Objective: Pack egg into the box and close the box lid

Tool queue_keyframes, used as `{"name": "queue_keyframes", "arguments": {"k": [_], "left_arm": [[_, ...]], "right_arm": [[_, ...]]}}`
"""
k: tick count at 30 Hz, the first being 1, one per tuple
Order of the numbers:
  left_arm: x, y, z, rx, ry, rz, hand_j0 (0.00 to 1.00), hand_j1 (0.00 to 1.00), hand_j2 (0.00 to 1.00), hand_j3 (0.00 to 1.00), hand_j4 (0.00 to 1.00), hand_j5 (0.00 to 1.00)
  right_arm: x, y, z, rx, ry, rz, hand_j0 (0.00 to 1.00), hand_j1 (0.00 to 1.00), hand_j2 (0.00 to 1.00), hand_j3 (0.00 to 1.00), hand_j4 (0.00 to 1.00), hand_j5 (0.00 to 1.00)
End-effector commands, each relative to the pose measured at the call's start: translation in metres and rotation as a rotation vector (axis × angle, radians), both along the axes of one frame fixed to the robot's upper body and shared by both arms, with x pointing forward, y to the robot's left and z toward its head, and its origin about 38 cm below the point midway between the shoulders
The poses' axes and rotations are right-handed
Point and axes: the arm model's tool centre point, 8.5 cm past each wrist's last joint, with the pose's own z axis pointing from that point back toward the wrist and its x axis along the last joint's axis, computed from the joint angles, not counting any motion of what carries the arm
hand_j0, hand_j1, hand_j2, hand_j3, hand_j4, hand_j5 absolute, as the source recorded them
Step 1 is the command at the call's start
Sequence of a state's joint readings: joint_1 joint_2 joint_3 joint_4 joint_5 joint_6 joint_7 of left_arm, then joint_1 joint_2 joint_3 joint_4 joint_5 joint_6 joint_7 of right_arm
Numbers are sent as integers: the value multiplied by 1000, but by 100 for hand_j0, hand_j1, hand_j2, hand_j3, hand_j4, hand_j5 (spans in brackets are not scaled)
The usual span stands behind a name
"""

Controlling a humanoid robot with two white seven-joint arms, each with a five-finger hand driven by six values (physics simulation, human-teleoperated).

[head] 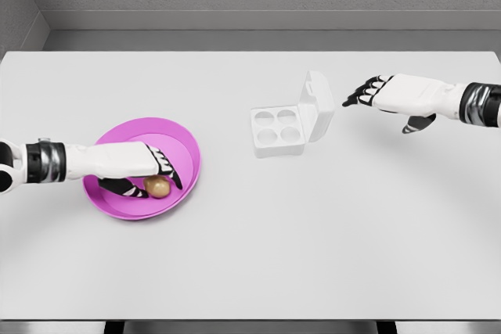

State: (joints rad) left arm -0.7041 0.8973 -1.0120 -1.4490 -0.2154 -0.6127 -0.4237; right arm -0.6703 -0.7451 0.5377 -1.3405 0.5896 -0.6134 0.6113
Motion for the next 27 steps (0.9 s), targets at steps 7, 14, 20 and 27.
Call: {"name": "queue_keyframes", "arguments": {"k": [7, 14, 20, 27], "left_arm": [[0, -2, -1, 3, 0, -4, 60, 60, 60, 60, 60, 60], [-2, -8, 0, -3, -4, -22, 38, 38, 38, 38, 38, 38], [3, -9, 7, -9, -22, -21, 32, 32, 32, 32, 32, 32], [20, -16, 33, -36, -83, -19, 31, 31, 31, 31, 31, 31]], "right_arm": [[0, 0, 2, 3, -2, -1, 100, 100, 100, 100, 100, 100], [0, 0, 3, 4, -4, 1, 100, 100, 100, 100, 100, 100], [0, 1, 2, 6, -3, 2, 100, 100, 100, 100, 100, 100], [0, 1, 3, 6, -5, 2, 100, 100, 100, 100, 100, 100]]}}
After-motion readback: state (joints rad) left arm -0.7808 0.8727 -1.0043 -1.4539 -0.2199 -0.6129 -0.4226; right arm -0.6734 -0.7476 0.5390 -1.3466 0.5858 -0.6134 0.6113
